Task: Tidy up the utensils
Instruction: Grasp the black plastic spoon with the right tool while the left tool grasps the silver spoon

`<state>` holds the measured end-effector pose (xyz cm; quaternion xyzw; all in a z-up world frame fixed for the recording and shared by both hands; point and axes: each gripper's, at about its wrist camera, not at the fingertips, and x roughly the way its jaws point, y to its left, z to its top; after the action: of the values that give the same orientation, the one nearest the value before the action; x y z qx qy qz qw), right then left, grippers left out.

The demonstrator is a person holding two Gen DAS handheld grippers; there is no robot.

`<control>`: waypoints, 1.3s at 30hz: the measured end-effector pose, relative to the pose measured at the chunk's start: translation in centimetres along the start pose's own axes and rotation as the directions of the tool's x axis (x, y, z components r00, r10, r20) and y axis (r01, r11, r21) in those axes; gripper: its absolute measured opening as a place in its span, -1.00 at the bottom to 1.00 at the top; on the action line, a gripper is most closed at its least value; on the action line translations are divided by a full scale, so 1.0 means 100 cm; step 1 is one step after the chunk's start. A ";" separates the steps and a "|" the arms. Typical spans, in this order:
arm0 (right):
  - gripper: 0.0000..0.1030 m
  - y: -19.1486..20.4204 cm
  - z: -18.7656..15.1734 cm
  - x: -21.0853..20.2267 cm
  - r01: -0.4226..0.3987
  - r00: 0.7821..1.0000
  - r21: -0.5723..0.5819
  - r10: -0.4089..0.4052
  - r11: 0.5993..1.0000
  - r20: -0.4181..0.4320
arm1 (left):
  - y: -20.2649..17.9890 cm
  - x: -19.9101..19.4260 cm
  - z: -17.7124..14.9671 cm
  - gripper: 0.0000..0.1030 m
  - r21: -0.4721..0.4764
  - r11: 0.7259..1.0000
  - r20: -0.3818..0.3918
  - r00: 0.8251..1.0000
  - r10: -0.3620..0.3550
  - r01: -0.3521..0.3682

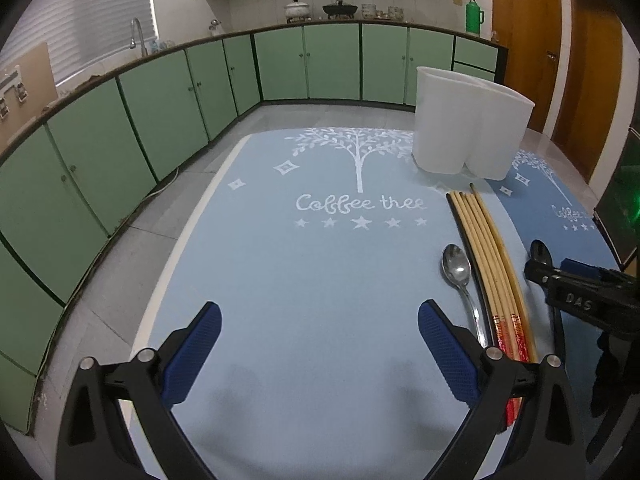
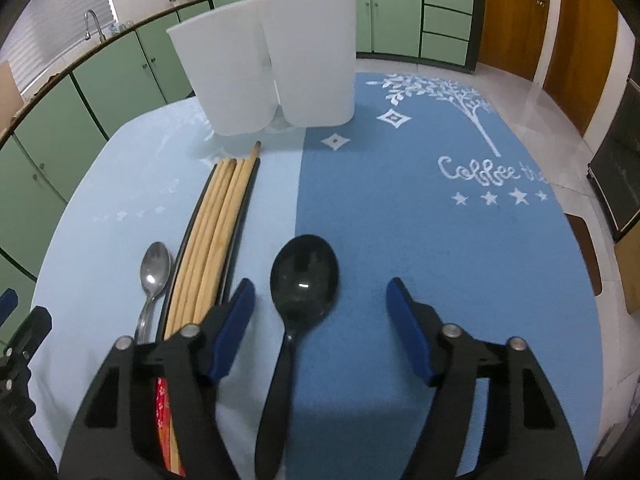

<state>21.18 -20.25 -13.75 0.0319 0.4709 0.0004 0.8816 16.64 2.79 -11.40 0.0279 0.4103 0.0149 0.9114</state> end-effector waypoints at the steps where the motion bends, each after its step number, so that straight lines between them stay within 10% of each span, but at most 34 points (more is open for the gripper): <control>1: 0.13 0.002 0.000 0.000 0.010 1.000 -0.006 -0.010 1.000 0.003 | -0.001 0.001 0.001 0.87 0.004 1.000 -0.002 1.000 -0.004 0.004; 5: -0.34 0.003 0.001 0.004 0.009 1.000 -0.003 -0.009 1.000 0.011 | -0.008 0.008 0.006 0.87 0.022 1.000 -0.016 1.000 -0.017 0.017; 16: -0.35 -0.012 0.002 0.003 0.019 1.000 -0.055 -0.017 0.998 0.026 | -0.050 0.032 0.009 0.86 0.109 0.989 -0.084 0.992 -0.093 0.102; 39: -0.33 -0.041 0.008 0.004 0.081 0.996 -0.101 -0.079 0.992 0.030 | -0.056 0.062 0.020 0.87 0.115 0.992 -0.114 0.993 -0.029 0.043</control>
<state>21.95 -24.33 -13.91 -0.0323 0.4599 -0.0113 0.8873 22.28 -2.53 -15.11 0.0731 0.4616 -0.0241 0.8838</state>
